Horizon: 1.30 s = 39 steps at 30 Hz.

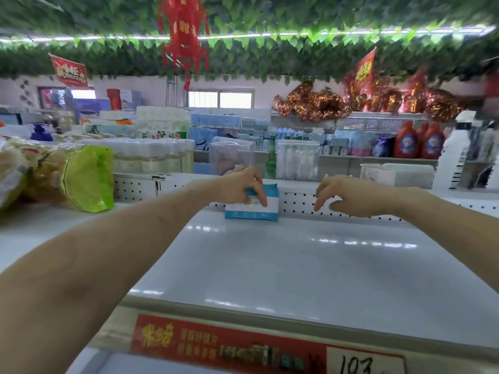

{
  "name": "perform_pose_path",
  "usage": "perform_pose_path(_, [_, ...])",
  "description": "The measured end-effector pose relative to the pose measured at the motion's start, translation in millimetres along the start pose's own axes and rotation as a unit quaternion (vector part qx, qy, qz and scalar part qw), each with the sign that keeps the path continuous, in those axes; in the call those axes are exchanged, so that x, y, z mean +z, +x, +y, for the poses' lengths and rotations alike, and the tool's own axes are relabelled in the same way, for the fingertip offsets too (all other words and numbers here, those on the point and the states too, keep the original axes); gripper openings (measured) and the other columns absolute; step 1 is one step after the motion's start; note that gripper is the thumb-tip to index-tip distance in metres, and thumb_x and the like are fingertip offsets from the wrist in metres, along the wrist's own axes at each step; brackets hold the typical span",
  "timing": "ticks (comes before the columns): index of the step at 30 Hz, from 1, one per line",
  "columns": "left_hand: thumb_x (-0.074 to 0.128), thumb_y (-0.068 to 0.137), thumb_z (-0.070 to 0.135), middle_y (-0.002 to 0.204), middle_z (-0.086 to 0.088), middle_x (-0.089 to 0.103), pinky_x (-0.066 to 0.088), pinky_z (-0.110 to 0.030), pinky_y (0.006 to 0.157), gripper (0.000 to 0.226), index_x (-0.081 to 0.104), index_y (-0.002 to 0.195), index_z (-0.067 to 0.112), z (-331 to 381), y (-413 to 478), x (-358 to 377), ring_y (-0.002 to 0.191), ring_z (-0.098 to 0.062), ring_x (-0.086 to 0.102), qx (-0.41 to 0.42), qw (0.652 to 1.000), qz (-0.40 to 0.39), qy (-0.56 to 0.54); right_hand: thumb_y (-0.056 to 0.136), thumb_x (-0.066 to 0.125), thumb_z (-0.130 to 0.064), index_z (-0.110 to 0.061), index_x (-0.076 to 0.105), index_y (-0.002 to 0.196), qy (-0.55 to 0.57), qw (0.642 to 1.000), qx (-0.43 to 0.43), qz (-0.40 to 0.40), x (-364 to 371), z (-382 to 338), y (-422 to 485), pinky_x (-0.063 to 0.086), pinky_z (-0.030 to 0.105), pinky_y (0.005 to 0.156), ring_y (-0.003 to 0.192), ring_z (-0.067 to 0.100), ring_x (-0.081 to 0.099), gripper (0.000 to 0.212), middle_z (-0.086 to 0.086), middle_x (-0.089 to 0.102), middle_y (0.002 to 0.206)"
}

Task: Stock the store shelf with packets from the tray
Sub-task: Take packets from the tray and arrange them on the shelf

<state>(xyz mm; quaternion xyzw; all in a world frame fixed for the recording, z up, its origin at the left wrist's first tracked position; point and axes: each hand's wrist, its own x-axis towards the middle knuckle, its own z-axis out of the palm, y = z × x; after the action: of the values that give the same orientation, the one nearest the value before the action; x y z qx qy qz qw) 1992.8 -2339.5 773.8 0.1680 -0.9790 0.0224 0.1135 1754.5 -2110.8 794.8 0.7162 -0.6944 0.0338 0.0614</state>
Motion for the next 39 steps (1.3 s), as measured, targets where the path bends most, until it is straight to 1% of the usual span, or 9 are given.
perform_pose_path(5, [0.066, 0.102, 0.017, 0.151, 0.011, 0.039, 0.026, -0.051, 0.120, 0.037, 0.073, 0.114, 0.051, 11, -25, -8, 0.140, -0.021, 0.030, -0.004, 1.000, 0.017, 0.005, 0.100, 0.060, -0.009, -0.040, 0.073, 0.113, 0.019, 0.999, -0.030, 0.002, -9, -24, 11, 0.044, 0.037, 0.108, 0.121, 0.011, 0.054, 0.036, -0.011, 0.056, 0.134])
perform_pose_path(9, [0.064, 0.102, 0.016, 0.141, 0.007, 0.051, 0.037, -0.039, 0.115, 0.032, 0.072, 0.125, 0.036, 17, -70, -21, 0.132, -0.017, 0.042, -0.025, 0.999, 0.020, -0.035, 0.100, 0.059, -0.010, -0.041, 0.071, 0.113, 0.026, 0.998, -0.062, 0.000, -11, -58, 32, 0.047, 0.037, 0.104, 0.115, 0.013, 0.056, 0.036, -0.009, 0.057, 0.133])
perform_pose_path(12, [0.064, 0.103, 0.018, 0.133, 0.008, 0.059, 0.049, -0.021, 0.097, 0.032, 0.069, 0.131, 0.031, 17, -118, -32, 0.117, -0.012, 0.056, -0.076, 0.995, 0.019, -0.060, 0.101, 0.057, -0.012, -0.039, 0.070, 0.120, 0.011, 0.995, -0.099, -0.004, -9, -94, 52, 0.047, 0.034, 0.104, 0.114, 0.014, 0.055, 0.035, -0.008, 0.056, 0.129])
perform_pose_path(14, [0.063, 0.102, 0.020, 0.126, 0.010, 0.064, 0.052, -0.023, 0.094, 0.031, 0.068, 0.130, 0.034, 14, -153, -40, 0.107, -0.008, 0.062, -0.131, 0.990, 0.030, -0.044, 0.100, 0.057, -0.012, -0.037, 0.070, 0.123, 0.012, 0.991, -0.134, 0.000, -10, -124, 65, 0.046, 0.034, 0.105, 0.111, 0.012, 0.055, 0.037, -0.011, 0.055, 0.124])
perform_pose_path(16, [0.061, 0.102, 0.020, 0.120, 0.010, 0.067, 0.055, -0.034, 0.098, 0.031, 0.068, 0.130, 0.033, 9, -191, -49, 0.103, -0.010, 0.065, -0.198, 0.979, 0.041, -0.032, 0.099, 0.057, -0.011, -0.037, 0.069, 0.126, 0.017, 0.986, -0.168, 0.007, -11, -157, 78, 0.045, 0.034, 0.105, 0.111, 0.010, 0.055, 0.039, -0.012, 0.057, 0.127])
perform_pose_path(20, [0.056, 0.104, 0.026, 0.113, 0.011, 0.068, 0.056, -0.043, 0.097, 0.030, 0.065, 0.132, 0.034, 7, -274, -65, 0.102, -0.015, 0.066, -0.319, 0.945, 0.073, 0.007, 0.099, 0.057, -0.013, -0.034, 0.063, 0.133, 0.027, 0.966, -0.255, 0.013, -13, -232, 103, 0.046, 0.032, 0.100, 0.110, 0.007, 0.055, 0.041, -0.011, 0.060, 0.132])
perform_pose_path(29, [0.060, 0.102, 0.024, 0.110, 0.010, 0.071, 0.055, -0.035, 0.080, 0.027, 0.066, 0.126, 0.034, 50, -480, -99, 0.091, -0.010, 0.066, -0.452, 0.876, 0.139, 0.096, 0.097, 0.059, -0.015, -0.029, 0.056, 0.140, 0.055, 0.865, -0.498, 0.031, -14, -445, 104, 0.047, 0.033, 0.087, 0.101, 0.011, 0.058, 0.045, -0.012, 0.061, 0.116])
perform_pose_path(32, [0.061, 0.101, 0.023, 0.111, 0.008, 0.072, 0.057, -0.039, 0.084, 0.027, 0.068, 0.126, 0.029, 78, -540, -98, 0.096, -0.011, 0.067, -0.492, 0.850, 0.147, 0.117, 0.098, 0.058, -0.017, -0.031, 0.056, 0.139, 0.057, 0.835, -0.547, 0.006, -1, -507, 87, 0.050, 0.037, 0.088, 0.103, 0.014, 0.060, 0.043, -0.012, 0.061, 0.115])
perform_pose_path(39, [0.056, 0.099, 0.019, 0.115, 0.000, 0.073, 0.055, -0.041, 0.089, 0.034, 0.066, 0.131, 0.025, 157, -643, -27, 0.101, -0.025, 0.068, -0.643, 0.756, 0.095, 0.073, 0.098, 0.057, -0.016, -0.027, 0.059, 0.138, 0.084, 0.785, -0.606, -0.097, 100, -599, 36, 0.047, 0.028, 0.078, 0.096, 0.010, 0.059, 0.041, -0.009, 0.062, 0.117])
